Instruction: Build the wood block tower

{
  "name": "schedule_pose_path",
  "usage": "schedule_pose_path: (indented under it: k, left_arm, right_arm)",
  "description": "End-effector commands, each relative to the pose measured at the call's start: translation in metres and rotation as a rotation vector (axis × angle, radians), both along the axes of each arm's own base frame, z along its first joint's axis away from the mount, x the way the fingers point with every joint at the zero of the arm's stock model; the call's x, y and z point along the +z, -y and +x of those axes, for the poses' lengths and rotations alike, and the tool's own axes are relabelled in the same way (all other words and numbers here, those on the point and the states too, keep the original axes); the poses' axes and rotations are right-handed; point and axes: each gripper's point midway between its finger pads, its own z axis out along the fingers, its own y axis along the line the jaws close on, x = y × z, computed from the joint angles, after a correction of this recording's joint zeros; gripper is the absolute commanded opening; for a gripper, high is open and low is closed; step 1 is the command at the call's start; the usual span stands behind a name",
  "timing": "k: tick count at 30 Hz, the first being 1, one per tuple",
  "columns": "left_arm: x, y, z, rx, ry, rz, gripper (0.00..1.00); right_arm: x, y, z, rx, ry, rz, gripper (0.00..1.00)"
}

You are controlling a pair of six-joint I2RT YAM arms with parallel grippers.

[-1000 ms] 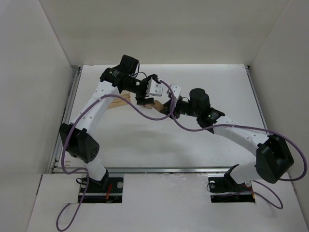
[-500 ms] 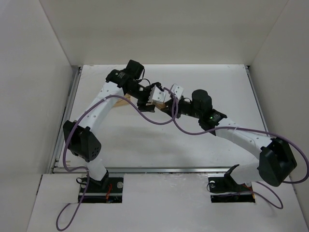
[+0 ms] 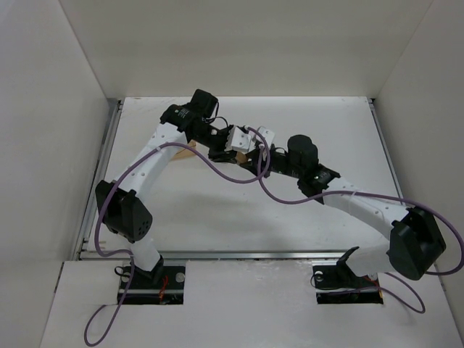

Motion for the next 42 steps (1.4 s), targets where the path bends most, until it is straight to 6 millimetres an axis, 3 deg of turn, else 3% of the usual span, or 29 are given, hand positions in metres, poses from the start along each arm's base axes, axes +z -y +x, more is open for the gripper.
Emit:
schedule_pose_path:
  k: [1, 5, 6, 7, 9, 11, 12, 13, 14, 17, 18, 19, 21, 24, 25, 27, 29, 31, 33, 37, 42]
  left_arm:
    - [0.008, 0.006, -0.013, -0.014, -0.053, -0.034, 0.24]
    - [0.01, 0.005, -0.012, 0.038, -0.07, -0.009, 0.0]
    - [0.003, 0.001, -0.003, 0.091, -0.075, 0.03, 0.0]
    - [0.005, 0.001, -0.003, 0.115, -0.073, 0.044, 0.0]
    - [-0.006, -0.006, 0.007, 0.197, -0.071, 0.113, 0.0]
    - [-0.013, -0.014, 0.016, 0.269, -0.068, 0.159, 0.0]
    - [-0.017, -0.016, 0.022, 0.302, -0.064, 0.179, 0.0]
    - [-0.02, -0.025, 0.028, 0.376, -0.063, 0.219, 0.0]
    - [-0.029, -0.031, 0.034, 0.414, -0.059, 0.26, 0.0]
    - [-0.041, -0.034, 0.039, 0.487, -0.108, 0.296, 0.0]
    - [-0.043, -0.029, 0.042, 0.498, -0.114, 0.3, 0.0]
    - [-0.045, -0.028, 0.045, 0.514, -0.12, 0.304, 0.0]
    - [-0.042, -0.026, 0.054, 0.568, -0.13, 0.299, 0.0]
    - [-0.054, -0.021, 0.061, 0.613, -0.161, 0.329, 0.0]
    - [-0.06, -0.018, 0.07, 0.629, -0.163, 0.34, 0.0]
    - [-0.073, -0.014, 0.07, 0.646, -0.142, 0.423, 0.0]
    - [-0.095, -0.002, 0.067, 0.624, -0.125, 0.509, 0.0]
    - [-0.11, -0.004, 0.065, 0.63, -0.083, 0.595, 0.0]
    - [-0.127, 0.003, 0.057, 0.606, -0.062, 0.658, 0.0]
    - [-0.136, 0.005, 0.061, 0.614, 0.029, 0.714, 0.0]
    - [-0.147, 0.013, 0.05, 0.513, 0.025, 0.732, 0.0]
  right_arm:
    - [0.043, -0.006, 0.005, 0.0, 0.112, 0.083, 0.0]
    - [0.039, -0.005, 0.009, -0.024, 0.099, 0.079, 0.0]
    - [0.042, -0.003, 0.014, -0.06, 0.101, 0.087, 0.08]
    - [0.035, 0.0, 0.016, -0.082, 0.085, 0.081, 0.22]
    - [0.031, 0.006, 0.017, -0.126, 0.059, 0.095, 0.58]
    - [0.023, 0.02, 0.022, -0.218, 0.039, 0.109, 0.68]
    - [0.035, 0.029, 0.02, -0.254, 0.052, 0.155, 0.76]
    - [0.036, 0.043, 0.024, -0.337, 0.061, 0.171, 0.78]
    - [0.037, 0.057, 0.017, -0.378, 0.08, 0.201, 0.83]
    - [0.032, 0.089, 0.011, -0.502, 0.098, 0.227, 0.9]
    - [0.02, 0.099, 0.008, -0.533, 0.091, 0.214, 0.93]
    - [0.024, 0.108, 0.002, -0.554, 0.1, 0.224, 0.97]
    - [0.014, 0.127, 0.0, -0.638, 0.085, 0.212, 1.0]
    - [0.008, 0.157, -0.001, -0.782, 0.058, 0.218, 1.0]
    - [0.005, 0.167, -0.001, -0.837, 0.05, 0.235, 1.0]
    - [0.008, 0.195, -0.002, -0.991, 0.045, 0.291, 1.0]
    - [0.012, 0.214, -0.003, -1.09, 0.045, 0.333, 1.0]
    - [0.013, 0.234, -0.007, -1.182, 0.057, 0.333, 1.0]
    - [0.02, 0.24, -0.01, -1.204, 0.064, 0.346, 1.0]
    - [0.031, 0.247, -0.016, -1.212, 0.08, 0.369, 1.0]
    - [0.032, 0.247, -0.02, -1.187, 0.079, 0.373, 1.0]
